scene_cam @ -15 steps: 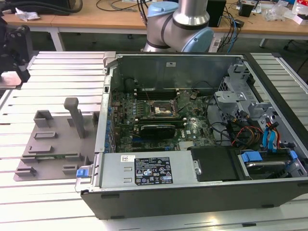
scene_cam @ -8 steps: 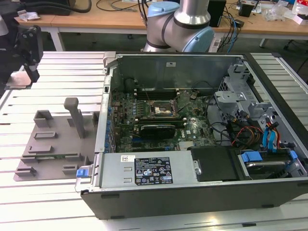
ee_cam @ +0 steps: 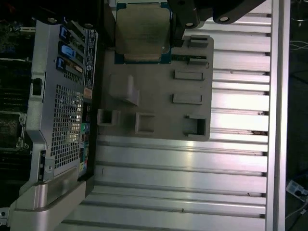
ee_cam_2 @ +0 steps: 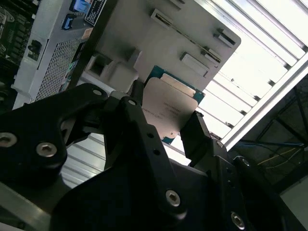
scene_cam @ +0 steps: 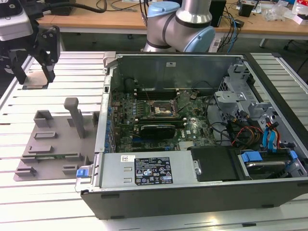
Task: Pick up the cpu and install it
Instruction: 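Pick up the cpu and move it towards the insertion slot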
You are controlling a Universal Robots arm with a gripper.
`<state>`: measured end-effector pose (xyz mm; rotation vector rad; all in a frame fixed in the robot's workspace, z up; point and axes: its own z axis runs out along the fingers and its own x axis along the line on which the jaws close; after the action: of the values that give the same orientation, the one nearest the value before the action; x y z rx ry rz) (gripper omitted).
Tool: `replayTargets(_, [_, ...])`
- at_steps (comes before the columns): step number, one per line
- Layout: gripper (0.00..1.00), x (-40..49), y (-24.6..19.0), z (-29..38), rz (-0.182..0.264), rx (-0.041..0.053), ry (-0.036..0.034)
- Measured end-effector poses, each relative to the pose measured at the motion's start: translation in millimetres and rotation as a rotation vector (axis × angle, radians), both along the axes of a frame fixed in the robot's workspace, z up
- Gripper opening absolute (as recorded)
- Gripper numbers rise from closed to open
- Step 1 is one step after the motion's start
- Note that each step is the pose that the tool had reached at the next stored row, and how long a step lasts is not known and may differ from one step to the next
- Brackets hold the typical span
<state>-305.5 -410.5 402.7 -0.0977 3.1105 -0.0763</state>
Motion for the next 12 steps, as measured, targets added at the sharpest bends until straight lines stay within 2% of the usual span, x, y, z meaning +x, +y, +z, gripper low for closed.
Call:
replayTargets(11, [0.55, 31.8, 0.0, 0.0, 0.0, -0.0063, 0.0])
replayTargets(12, [0.55, 36.6, 0.0, 0.0, 0.0, -0.0077, 0.0001])
